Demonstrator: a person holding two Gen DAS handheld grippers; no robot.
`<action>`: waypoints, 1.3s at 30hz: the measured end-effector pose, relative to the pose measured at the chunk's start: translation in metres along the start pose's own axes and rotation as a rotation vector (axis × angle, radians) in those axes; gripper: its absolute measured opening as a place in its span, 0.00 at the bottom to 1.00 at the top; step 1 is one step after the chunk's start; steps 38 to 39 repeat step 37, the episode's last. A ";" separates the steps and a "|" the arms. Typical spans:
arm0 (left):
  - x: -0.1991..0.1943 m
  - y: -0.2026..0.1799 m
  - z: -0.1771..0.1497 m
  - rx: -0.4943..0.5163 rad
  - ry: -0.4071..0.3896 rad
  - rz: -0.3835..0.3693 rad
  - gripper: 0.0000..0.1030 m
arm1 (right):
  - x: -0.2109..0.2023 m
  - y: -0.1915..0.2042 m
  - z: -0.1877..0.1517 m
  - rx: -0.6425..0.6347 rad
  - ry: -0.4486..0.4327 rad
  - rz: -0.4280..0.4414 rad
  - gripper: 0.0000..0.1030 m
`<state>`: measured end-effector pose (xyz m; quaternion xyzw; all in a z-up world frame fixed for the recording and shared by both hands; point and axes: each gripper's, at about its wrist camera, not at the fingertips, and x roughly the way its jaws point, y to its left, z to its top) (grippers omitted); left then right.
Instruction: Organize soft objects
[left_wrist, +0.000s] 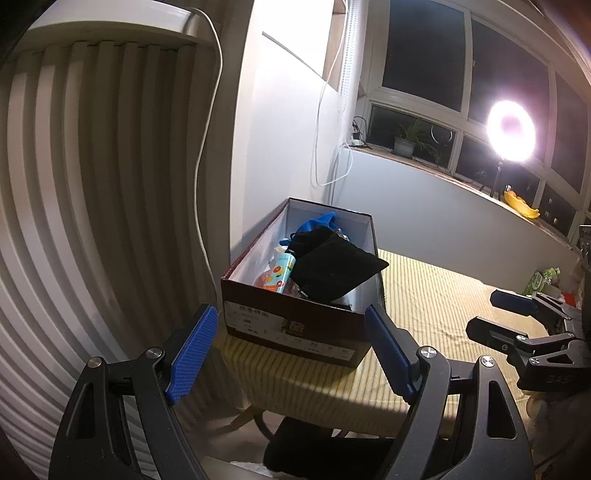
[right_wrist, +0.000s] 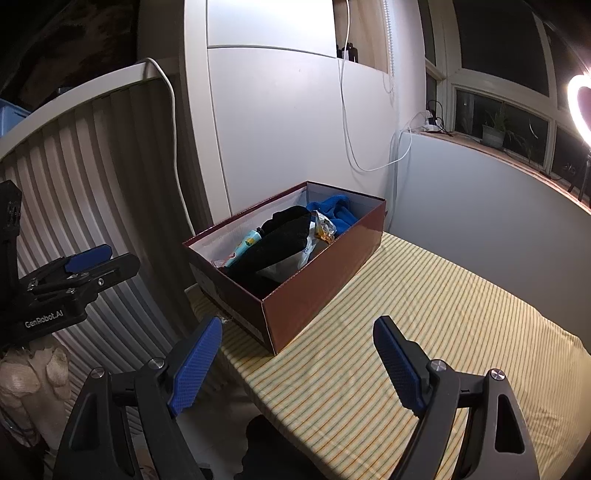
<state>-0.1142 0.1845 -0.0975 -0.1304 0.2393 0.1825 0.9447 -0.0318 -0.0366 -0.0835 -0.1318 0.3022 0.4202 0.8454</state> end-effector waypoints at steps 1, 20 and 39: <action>-0.001 0.000 0.000 0.000 -0.001 0.000 0.79 | 0.000 0.000 0.000 0.000 -0.001 -0.002 0.79; -0.004 -0.010 -0.001 0.004 0.003 -0.017 0.79 | -0.004 -0.009 -0.007 0.016 0.000 -0.014 0.79; -0.009 -0.013 -0.001 -0.009 -0.027 -0.037 0.79 | -0.003 -0.020 -0.014 0.037 0.017 -0.028 0.79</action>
